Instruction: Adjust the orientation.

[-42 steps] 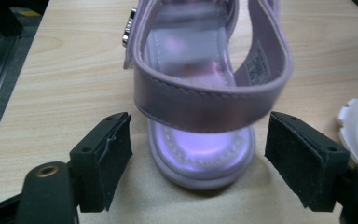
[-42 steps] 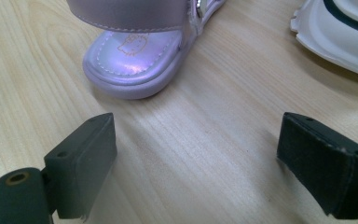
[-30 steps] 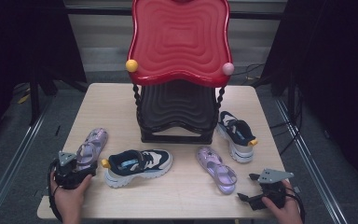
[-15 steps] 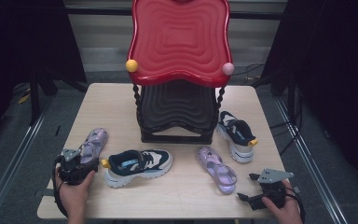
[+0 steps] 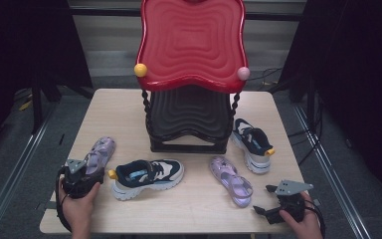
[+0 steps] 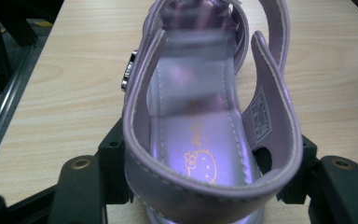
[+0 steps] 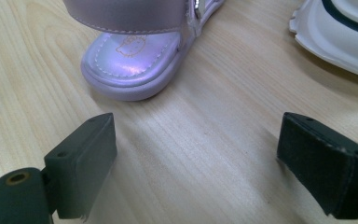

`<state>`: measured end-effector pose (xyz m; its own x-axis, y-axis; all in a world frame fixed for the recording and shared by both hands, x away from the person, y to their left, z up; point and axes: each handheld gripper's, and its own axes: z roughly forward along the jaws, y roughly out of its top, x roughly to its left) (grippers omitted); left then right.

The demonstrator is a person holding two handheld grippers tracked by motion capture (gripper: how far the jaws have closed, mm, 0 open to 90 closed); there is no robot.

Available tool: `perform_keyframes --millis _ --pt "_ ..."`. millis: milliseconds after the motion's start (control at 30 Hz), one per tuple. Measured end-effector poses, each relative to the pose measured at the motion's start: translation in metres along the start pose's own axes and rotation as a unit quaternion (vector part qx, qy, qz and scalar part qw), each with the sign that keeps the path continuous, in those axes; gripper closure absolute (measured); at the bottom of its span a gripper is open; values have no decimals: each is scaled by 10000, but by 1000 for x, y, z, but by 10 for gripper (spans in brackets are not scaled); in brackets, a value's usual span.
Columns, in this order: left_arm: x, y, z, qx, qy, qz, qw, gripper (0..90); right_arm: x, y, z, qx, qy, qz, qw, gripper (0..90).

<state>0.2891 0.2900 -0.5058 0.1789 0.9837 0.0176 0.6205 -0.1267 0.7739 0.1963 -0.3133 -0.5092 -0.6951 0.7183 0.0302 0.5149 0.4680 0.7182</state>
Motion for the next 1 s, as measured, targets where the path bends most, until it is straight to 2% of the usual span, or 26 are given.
perform_keyframes --millis 67,133,500,733,933,1000 --pt "0 0 -1 -24 1 25 10000 369 0 0 0 0 1 1 10000 111" --pt "1 -1 -1 -73 -8 -64 10000 370 0 0 0 0 1 1 10000 111" --pt "2 2 -7 -192 -43 -164 9997 371 0 0 0 -2 2 -9 10000 111" --pt "0 9 -17 -338 -121 -105 9993 371 0 0 0 -5 4 -10 10000 111" --pt "-1 12 -21 -350 -159 -44 9992 372 0 0 0 -4 6 -9 10000 111" --pt "-2 13 -23 -343 -233 -47 9991 371 0 0 0 -4 6 -11 10000 111"
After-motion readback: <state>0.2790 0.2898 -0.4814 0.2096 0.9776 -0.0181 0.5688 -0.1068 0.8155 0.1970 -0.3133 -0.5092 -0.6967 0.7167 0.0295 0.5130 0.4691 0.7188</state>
